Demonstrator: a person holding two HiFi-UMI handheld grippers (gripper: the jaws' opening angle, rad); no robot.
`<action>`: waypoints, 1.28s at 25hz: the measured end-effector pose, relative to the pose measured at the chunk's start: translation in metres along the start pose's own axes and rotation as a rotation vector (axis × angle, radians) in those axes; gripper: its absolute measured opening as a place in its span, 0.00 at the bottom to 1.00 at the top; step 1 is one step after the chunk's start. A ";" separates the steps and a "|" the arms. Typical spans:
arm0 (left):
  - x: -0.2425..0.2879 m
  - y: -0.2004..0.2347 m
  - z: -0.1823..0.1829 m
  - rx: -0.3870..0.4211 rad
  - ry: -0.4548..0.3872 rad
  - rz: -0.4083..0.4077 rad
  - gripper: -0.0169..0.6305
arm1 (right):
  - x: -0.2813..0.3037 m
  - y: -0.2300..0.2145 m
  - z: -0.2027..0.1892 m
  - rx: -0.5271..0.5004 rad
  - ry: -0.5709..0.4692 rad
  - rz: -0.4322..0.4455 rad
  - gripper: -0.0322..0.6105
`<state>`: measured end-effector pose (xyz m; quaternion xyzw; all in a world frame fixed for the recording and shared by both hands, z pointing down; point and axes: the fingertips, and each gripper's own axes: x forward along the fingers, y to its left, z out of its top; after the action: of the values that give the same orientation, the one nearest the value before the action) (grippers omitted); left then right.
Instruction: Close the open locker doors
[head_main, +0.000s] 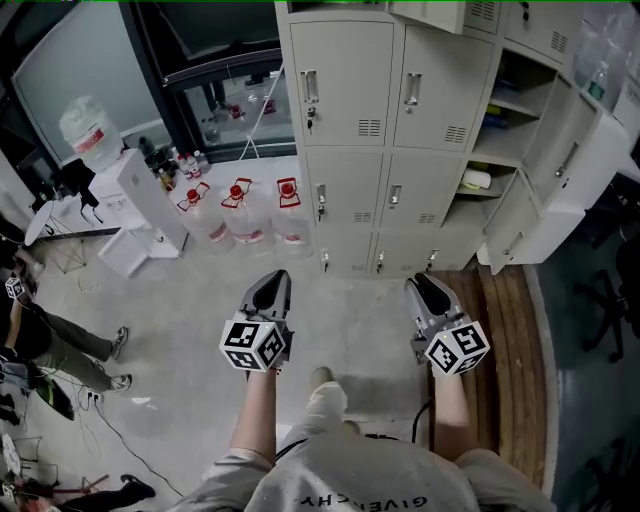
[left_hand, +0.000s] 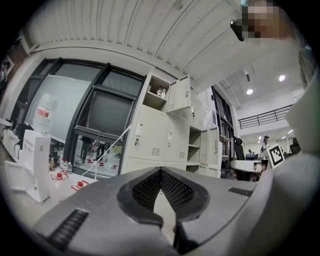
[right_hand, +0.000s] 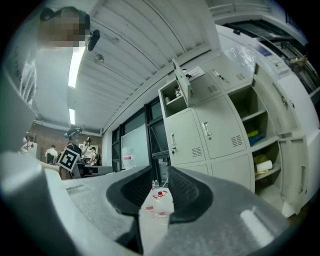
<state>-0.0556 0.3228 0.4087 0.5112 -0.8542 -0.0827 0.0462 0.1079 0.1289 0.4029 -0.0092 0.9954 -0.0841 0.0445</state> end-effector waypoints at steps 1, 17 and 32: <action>0.008 0.002 0.001 0.002 0.000 -0.005 0.02 | 0.005 -0.006 0.001 -0.001 -0.002 -0.004 0.19; 0.160 0.029 0.046 0.042 -0.054 -0.122 0.02 | 0.110 -0.082 0.040 -0.043 -0.052 -0.030 0.20; 0.281 0.044 0.092 0.065 -0.038 -0.243 0.02 | 0.195 -0.153 0.106 -0.075 -0.151 -0.106 0.24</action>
<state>-0.2416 0.1039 0.3255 0.6107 -0.7888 -0.0695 0.0029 -0.0750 -0.0443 0.3078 -0.0697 0.9898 -0.0482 0.1146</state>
